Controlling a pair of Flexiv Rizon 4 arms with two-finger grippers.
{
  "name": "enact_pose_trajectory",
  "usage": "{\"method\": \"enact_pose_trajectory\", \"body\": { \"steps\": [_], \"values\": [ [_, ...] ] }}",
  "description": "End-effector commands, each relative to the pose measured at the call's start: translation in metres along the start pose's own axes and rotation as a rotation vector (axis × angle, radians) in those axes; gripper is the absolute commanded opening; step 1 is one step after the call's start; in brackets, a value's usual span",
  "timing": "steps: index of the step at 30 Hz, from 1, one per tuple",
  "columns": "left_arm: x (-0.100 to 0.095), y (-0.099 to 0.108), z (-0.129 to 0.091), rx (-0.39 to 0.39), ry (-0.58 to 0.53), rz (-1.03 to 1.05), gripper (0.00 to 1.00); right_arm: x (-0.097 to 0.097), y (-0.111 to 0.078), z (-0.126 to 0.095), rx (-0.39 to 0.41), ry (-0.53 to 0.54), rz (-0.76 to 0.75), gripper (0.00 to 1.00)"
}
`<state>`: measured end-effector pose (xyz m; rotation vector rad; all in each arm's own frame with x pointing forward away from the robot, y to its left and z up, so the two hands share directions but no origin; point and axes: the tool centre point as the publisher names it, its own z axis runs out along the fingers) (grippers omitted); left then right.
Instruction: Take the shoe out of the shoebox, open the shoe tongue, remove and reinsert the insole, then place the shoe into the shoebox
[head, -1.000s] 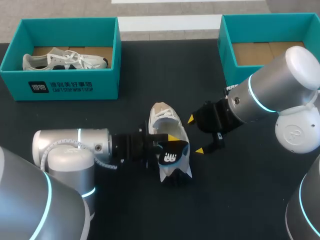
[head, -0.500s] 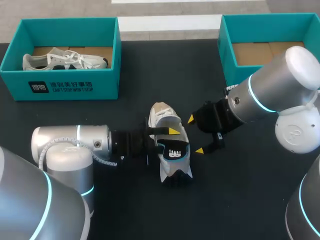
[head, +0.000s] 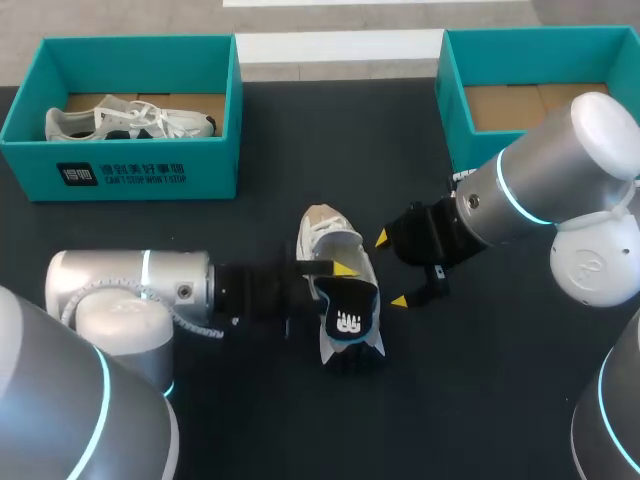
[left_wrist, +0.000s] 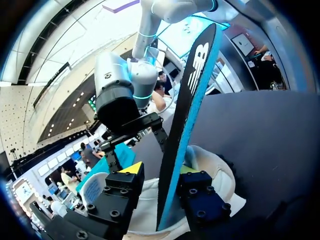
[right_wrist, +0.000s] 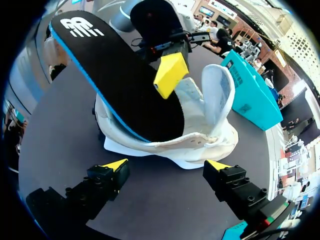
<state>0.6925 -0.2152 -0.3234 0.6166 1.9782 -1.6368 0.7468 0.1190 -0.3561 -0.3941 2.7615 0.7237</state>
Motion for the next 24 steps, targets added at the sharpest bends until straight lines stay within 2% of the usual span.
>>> {"method": "enact_pose_trajectory", "body": {
  "steps": [1, 5, 7, 9, 11, 12, 16, 24],
  "values": [
    [0.011, -0.012, -0.018, -0.008, -0.010, 0.001, 0.37, 0.001, 0.000, 0.001, 0.000, -0.001, 0.000, 1.00],
    [0.014, -0.013, -0.022, -0.009, -0.023, -0.007, 0.35, 0.001, 0.000, 0.001, 0.000, -0.001, 0.000, 1.00],
    [0.015, -0.014, -0.022, -0.009, -0.024, -0.009, 0.30, 0.001, 0.000, 0.001, 0.000, -0.001, 0.000, 1.00],
    [0.017, -0.015, -0.022, -0.010, -0.023, -0.009, 0.29, 0.001, 0.000, 0.001, 0.000, -0.001, 0.000, 1.00],
    [0.019, -0.013, -0.019, -0.010, -0.019, -0.011, 0.13, 0.001, 0.000, 0.001, 0.000, -0.001, 0.000, 1.00],
    [0.019, -0.010, -0.017, -0.011, -0.015, -0.014, 0.00, 0.001, 0.000, 0.001, 0.000, -0.001, 0.000, 1.00],
    [0.020, -0.002, -0.011, -0.048, -0.003, 0.010, 0.00, 0.001, 0.000, 0.001, 0.000, -0.001, 0.000, 1.00],
    [0.015, 0.017, -0.009, -0.072, -0.005, 0.026, 0.00, 0.001, 0.000, 0.001, 0.000, -0.001, 0.000, 1.00]
  ]
}}
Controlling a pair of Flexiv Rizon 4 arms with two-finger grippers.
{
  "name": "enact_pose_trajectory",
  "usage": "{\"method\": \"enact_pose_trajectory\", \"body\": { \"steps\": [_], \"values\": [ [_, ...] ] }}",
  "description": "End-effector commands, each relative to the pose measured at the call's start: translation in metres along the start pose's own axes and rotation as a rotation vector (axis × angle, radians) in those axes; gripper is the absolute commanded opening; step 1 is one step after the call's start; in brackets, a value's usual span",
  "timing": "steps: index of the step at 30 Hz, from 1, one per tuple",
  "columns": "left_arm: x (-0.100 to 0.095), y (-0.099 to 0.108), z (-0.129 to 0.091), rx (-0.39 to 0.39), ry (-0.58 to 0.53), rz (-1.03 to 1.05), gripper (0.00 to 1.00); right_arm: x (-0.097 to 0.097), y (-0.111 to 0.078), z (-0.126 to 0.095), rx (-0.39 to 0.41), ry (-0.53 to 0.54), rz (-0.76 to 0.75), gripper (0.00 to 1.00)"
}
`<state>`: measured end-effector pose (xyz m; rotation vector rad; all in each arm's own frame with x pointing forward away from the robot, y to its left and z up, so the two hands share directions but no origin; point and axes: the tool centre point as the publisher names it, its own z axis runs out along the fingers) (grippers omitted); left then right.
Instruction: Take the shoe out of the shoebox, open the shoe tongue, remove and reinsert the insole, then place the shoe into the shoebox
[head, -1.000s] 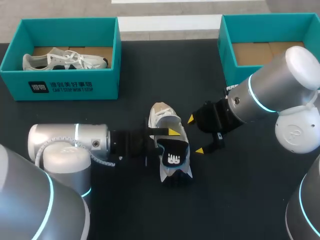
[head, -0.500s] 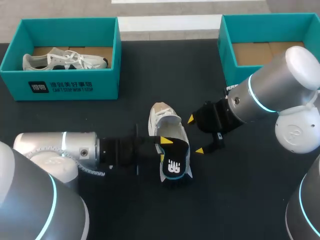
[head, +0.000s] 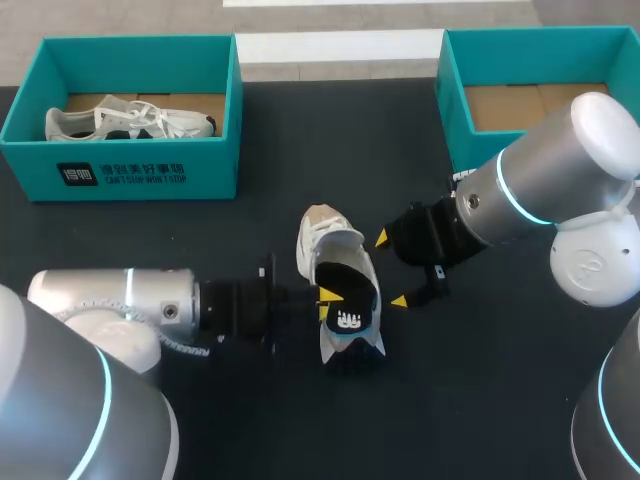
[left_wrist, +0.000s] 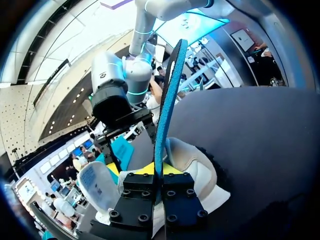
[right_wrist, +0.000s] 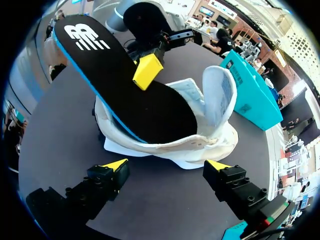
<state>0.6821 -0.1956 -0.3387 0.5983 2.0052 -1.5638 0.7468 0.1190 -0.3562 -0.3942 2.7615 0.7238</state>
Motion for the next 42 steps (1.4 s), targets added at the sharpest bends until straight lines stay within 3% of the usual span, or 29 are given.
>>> {"method": "enact_pose_trajectory", "body": {
  "steps": [1, 9, 15, 16, 17, 18, 23, 34, 37, 39, 42],
  "values": [
    [-0.004, 0.010, 0.010, -0.014, 0.004, 0.018, 0.00, 0.001, 0.000, 0.001, 0.000, -0.001, 0.000, 1.00],
    [-0.016, 0.041, 0.013, -0.052, -0.005, 0.028, 0.00, 0.001, 0.000, 0.001, 0.000, -0.001, 0.000, 1.00],
    [-0.016, 0.047, 0.013, -0.069, -0.002, 0.016, 0.00, 0.001, 0.000, 0.001, 0.000, -0.001, 0.000, 1.00],
    [-0.015, 0.047, 0.012, -0.070, -0.005, 0.014, 0.04, 0.001, 0.000, 0.001, 0.000, -0.001, 0.000, 1.00],
    [-0.015, 0.044, 0.011, -0.069, -0.011, 0.012, 0.29, 0.001, 0.000, 0.001, 0.000, -0.001, 0.000, 1.00],
    [-0.016, 0.041, 0.009, -0.060, -0.015, 0.011, 0.48, 0.001, 0.000, 0.001, 0.000, -0.001, 0.000, 1.00],
    [-0.019, 0.023, 0.004, -0.035, -0.023, 0.039, 0.39, 0.001, 0.000, 0.001, 0.000, -0.001, 0.000, 1.00],
    [-0.019, -0.016, 0.001, 0.035, -0.025, 0.094, 0.34, 0.001, 0.000, 0.001, 0.000, -0.001, 0.000, 1.00],
    [-0.015, -0.019, 0.004, 0.045, -0.007, 0.099, 0.20, 0.001, 0.000, 0.001, 0.000, -0.001, 0.000, 1.00],
    [-0.013, -0.016, 0.008, 0.043, 0.007, 0.093, 0.00, 0.001, 0.000, 0.001, 0.000, -0.001, 0.000, 1.00],
    [-0.010, -0.010, 0.013, 0.040, 0.018, 0.087, 0.00, 0.001, 0.000, 0.001, 0.000, -0.001, 0.000, 1.00]
  ]
}}
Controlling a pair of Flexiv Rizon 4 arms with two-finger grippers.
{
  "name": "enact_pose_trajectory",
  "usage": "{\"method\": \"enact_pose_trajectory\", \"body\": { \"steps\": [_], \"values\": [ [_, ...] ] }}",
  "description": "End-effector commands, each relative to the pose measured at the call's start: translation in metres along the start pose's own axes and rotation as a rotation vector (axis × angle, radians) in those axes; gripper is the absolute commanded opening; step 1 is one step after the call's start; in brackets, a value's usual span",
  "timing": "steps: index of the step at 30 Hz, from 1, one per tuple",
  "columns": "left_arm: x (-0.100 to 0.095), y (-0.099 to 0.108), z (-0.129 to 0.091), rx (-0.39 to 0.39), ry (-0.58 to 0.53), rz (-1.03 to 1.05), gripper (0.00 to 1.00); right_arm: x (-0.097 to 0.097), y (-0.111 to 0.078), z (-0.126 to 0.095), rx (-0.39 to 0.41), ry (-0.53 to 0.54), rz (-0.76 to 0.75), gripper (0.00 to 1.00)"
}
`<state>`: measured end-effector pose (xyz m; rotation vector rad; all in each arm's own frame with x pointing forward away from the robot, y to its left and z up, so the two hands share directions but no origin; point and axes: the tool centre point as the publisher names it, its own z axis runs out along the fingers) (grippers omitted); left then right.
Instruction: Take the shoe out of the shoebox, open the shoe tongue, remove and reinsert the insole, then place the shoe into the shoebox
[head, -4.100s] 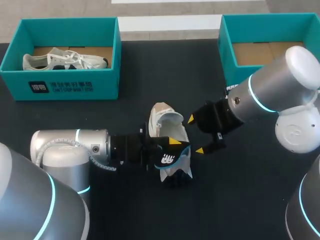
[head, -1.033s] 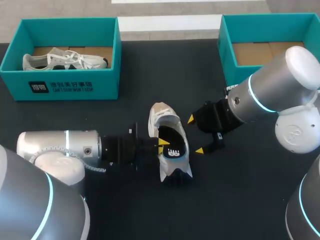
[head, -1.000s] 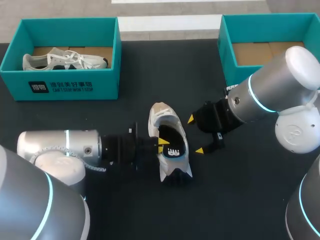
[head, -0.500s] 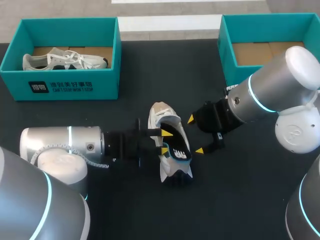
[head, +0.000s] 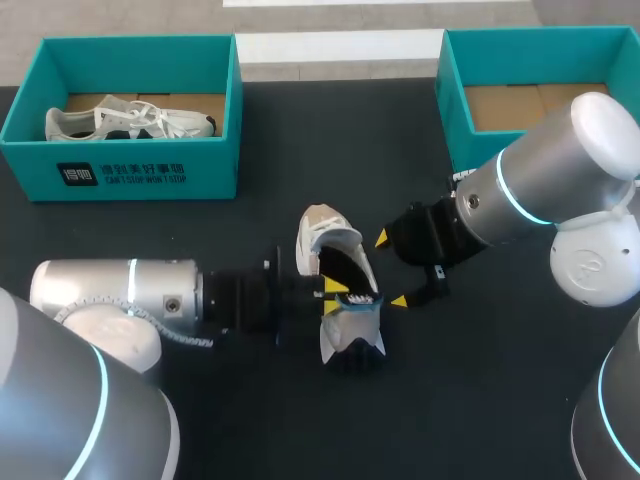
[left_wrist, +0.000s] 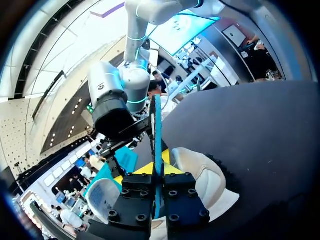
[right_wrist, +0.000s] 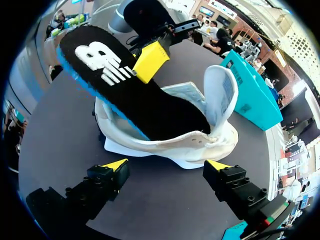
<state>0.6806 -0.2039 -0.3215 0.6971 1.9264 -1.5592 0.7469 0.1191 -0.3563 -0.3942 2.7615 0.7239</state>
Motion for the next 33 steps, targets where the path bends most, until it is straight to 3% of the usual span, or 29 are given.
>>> {"method": "enact_pose_trajectory", "body": {
  "steps": [1, 6, 17, 19, 20, 21, 25, 33],
  "values": [
    [0.003, 0.008, 0.009, -0.004, 0.018, -0.002, 0.00, 0.001, 0.000, 0.001, 0.000, -0.001, 0.000, 1.00],
    [0.008, 0.026, 0.014, -0.006, 0.031, 0.013, 0.00, 0.001, 0.000, 0.001, 0.000, -0.001, 0.000, 1.00],
    [-0.003, 0.049, 0.012, -0.036, 0.041, 0.075, 0.00, 0.001, 0.000, 0.001, 0.000, -0.001, 0.000, 1.00],
    [-0.004, 0.045, 0.011, -0.030, 0.035, 0.071, 0.03, 0.001, 0.000, 0.001, 0.000, -0.001, 0.000, 1.00],
    [-0.004, 0.042, 0.010, -0.015, 0.028, 0.065, 0.27, 0.001, 0.000, 0.001, 0.000, -0.001, 0.000, 1.00],
    [-0.005, 0.040, 0.010, -0.012, 0.025, 0.064, 0.29, 0.001, 0.000, 0.001, 0.000, -0.001, 0.000, 1.00],
    [-0.006, 0.029, 0.005, 0.005, 0.009, 0.073, 0.36, 0.001, 0.000, 0.001, 0.000, -0.001, 0.000, 1.00],
    [-0.009, 0.007, 0.002, 0.053, 0.000, 0.102, 0.34, 0.001, 0.000, 0.001, 0.000, -0.001, 0.000, 1.00]
  ]
}}
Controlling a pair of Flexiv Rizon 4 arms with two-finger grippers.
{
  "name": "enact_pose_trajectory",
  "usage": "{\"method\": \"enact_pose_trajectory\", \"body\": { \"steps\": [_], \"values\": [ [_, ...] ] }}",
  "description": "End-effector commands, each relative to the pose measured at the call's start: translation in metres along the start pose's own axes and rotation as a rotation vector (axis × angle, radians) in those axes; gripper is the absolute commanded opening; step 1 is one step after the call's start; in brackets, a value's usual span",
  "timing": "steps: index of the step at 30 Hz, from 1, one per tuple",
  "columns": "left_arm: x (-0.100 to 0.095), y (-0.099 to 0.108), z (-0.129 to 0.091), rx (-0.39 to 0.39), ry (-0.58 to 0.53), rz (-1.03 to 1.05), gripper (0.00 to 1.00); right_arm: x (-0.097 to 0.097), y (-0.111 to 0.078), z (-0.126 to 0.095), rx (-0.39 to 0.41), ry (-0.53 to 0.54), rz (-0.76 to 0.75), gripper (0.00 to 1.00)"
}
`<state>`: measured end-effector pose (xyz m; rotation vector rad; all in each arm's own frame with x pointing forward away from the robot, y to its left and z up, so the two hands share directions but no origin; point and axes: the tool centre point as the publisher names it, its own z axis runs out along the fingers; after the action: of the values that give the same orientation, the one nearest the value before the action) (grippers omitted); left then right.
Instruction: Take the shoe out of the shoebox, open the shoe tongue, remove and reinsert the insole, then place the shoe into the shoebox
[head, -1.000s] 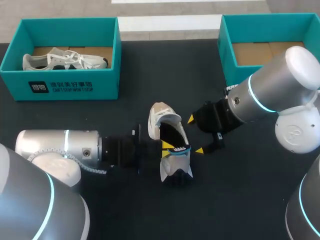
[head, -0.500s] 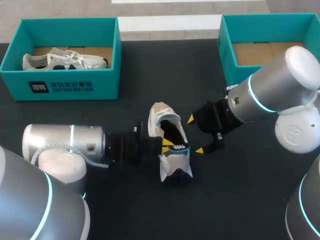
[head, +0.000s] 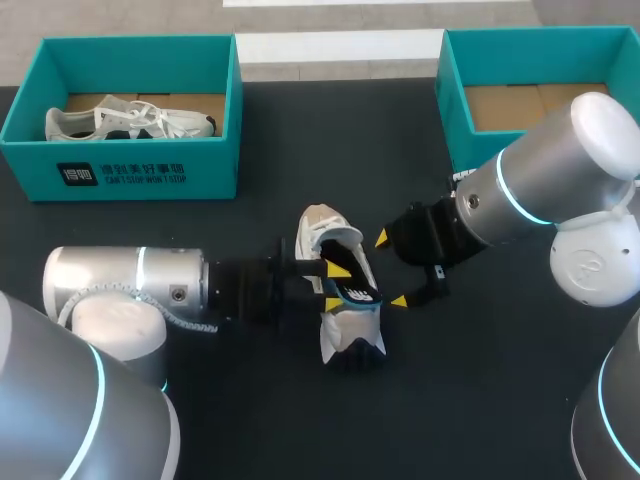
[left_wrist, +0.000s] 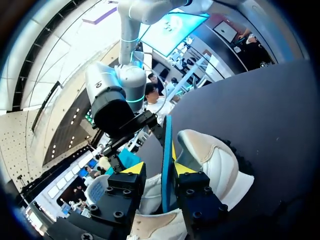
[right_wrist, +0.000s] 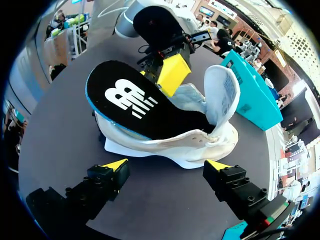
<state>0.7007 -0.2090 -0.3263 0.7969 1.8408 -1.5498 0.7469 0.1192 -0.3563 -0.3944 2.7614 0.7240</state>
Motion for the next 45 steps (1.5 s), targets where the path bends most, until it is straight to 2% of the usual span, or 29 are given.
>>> {"method": "enact_pose_trajectory", "body": {
  "steps": [1, 5, 7, 9, 10, 11, 23, 30, 31, 32, 35, 45],
  "values": [
    [0.001, -0.013, -0.005, 0.014, -0.003, 0.012, 0.34, 0.001, 0.000, 0.000, 0.000, -0.001, 0.000, 1.00],
    [0.003, -0.021, 0.001, 0.041, 0.009, 0.014, 0.33, 0.001, 0.000, 0.000, 0.000, -0.001, 0.000, 1.00],
    [0.005, -0.018, 0.006, 0.044, 0.029, 0.010, 0.31, 0.001, 0.000, 0.000, 0.000, -0.001, 0.000, 1.00],
    [0.008, -0.014, 0.010, 0.046, 0.040, 0.001, 0.16, 0.001, 0.000, 0.000, 0.000, -0.001, 0.000, 1.00],
    [0.009, -0.012, 0.011, 0.044, 0.045, -0.003, 0.02, 0.001, 0.000, 0.000, 0.000, -0.001, 0.000, 1.00],
    [0.011, -0.009, 0.012, 0.042, 0.052, -0.008, 0.00, 0.001, 0.000, 0.000, 0.000, -0.001, 0.000, 1.00],
    [0.019, 0.029, 0.005, -0.015, 0.067, -0.028, 0.00, 0.001, 0.000, 0.000, 0.000, -0.001, 0.000, 1.00],
    [0.021, 0.019, 0.002, -0.007, 0.059, -0.034, 0.00, 0.001, 0.000, 0.000, 0.000, -0.001, 0.000, 1.00],
    [0.020, 0.017, 0.001, -0.004, 0.057, -0.030, 0.05, 0.001, 0.000, 0.000, 0.000, -0.001, 0.000, 1.00],
    [0.019, 0.016, 0.000, -0.002, 0.055, -0.028, 0.25, 0.001, 0.000, 0.000, 0.000, -0.001, 0.000, 1.00],
    [0.015, 0.010, -0.004, 0.012, 0.041, -0.020, 0.31, 0.001, 0.000, 0.000, 0.000, -0.001, 0.000, 1.00],
    [0.002, -0.006, -0.005, 0.051, 0.033, 0.008, 0.29, 0.001, 0.000, 0.000, 0.000, -0.001, 0.000, 1.00]
  ]
}}
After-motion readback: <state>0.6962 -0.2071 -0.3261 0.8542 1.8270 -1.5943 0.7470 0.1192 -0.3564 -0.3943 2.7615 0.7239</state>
